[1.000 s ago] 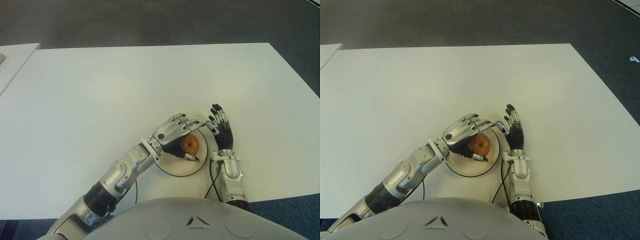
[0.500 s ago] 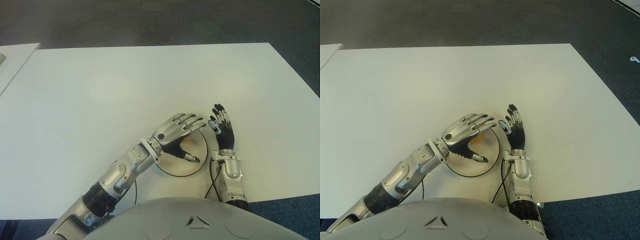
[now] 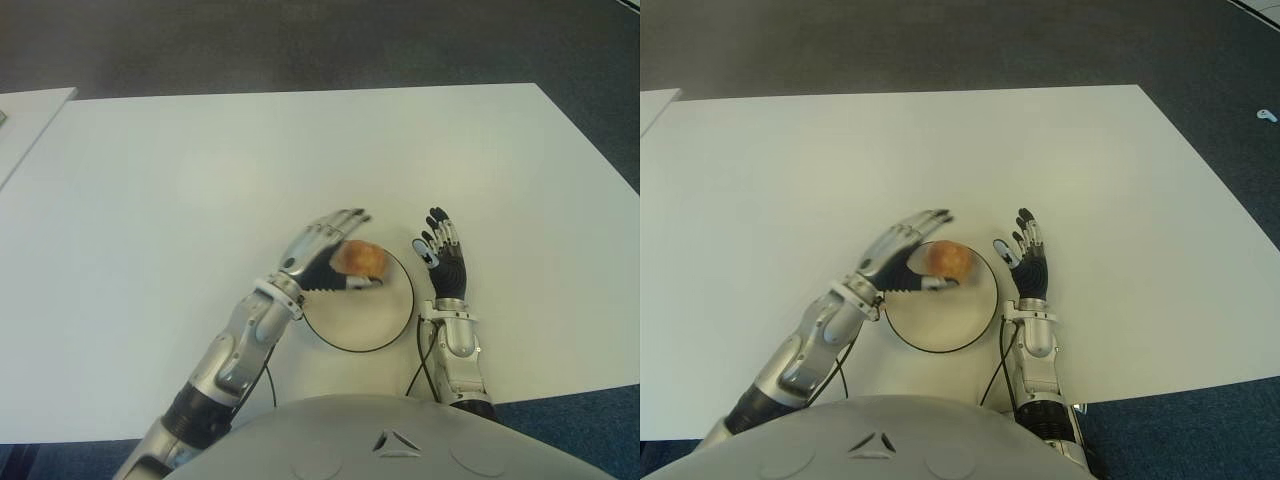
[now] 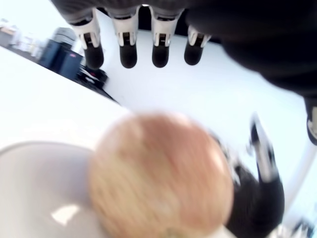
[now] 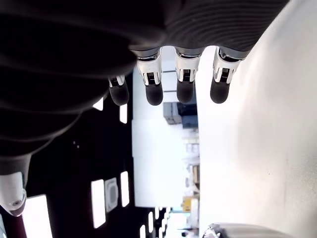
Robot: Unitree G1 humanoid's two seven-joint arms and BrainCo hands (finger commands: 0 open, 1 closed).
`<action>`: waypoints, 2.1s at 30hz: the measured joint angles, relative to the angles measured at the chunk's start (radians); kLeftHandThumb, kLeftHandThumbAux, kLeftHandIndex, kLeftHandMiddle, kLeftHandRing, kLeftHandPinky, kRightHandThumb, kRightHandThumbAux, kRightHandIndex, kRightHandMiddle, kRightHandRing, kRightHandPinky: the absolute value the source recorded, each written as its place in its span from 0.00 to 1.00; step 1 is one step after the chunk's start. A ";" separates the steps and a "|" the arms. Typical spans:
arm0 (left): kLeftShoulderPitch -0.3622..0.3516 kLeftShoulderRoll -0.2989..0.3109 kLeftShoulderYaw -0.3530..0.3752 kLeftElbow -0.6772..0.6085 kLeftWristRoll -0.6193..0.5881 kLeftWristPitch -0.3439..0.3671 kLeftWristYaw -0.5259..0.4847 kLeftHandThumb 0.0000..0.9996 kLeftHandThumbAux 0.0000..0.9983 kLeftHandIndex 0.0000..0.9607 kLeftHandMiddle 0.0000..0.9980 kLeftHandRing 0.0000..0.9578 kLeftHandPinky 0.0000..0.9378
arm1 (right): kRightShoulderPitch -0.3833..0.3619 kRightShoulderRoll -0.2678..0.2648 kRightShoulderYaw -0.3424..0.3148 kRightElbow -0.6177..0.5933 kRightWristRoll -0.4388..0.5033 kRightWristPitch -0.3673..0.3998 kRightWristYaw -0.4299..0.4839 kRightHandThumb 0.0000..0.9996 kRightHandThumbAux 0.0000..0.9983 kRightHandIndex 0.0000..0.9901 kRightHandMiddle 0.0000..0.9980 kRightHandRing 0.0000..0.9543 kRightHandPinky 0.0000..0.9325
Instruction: Put the apples into the plate.
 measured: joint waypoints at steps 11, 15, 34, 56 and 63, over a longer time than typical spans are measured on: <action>0.220 -0.226 0.226 -0.018 -0.461 0.020 0.082 0.17 0.52 0.18 0.15 0.14 0.18 | 0.000 0.000 0.002 0.007 -0.012 -0.011 -0.007 0.07 0.47 0.00 0.00 0.00 0.00; 0.274 -0.274 0.272 0.054 -0.540 -0.020 0.108 0.17 0.56 0.18 0.14 0.13 0.15 | 0.000 -0.002 0.001 0.010 -0.012 -0.011 -0.003 0.07 0.47 0.00 0.00 0.00 0.00; 0.253 -0.276 0.370 0.292 -0.516 -0.254 0.214 0.11 0.57 0.17 0.06 0.03 0.04 | -0.004 -0.003 0.001 0.012 -0.009 -0.009 0.027 0.07 0.47 0.00 0.00 0.00 0.00; 0.239 -0.298 0.327 0.428 -0.614 -0.444 0.162 0.29 0.64 0.32 0.21 0.20 0.28 | -0.029 -0.018 -0.009 0.034 0.001 -0.003 0.064 0.06 0.46 0.00 0.00 0.00 0.00; 0.203 -0.288 0.325 0.492 -0.658 -0.527 0.104 0.26 0.63 0.31 0.22 0.22 0.29 | -0.031 -0.024 -0.010 0.037 0.005 0.002 0.079 0.06 0.46 0.00 0.00 0.00 0.00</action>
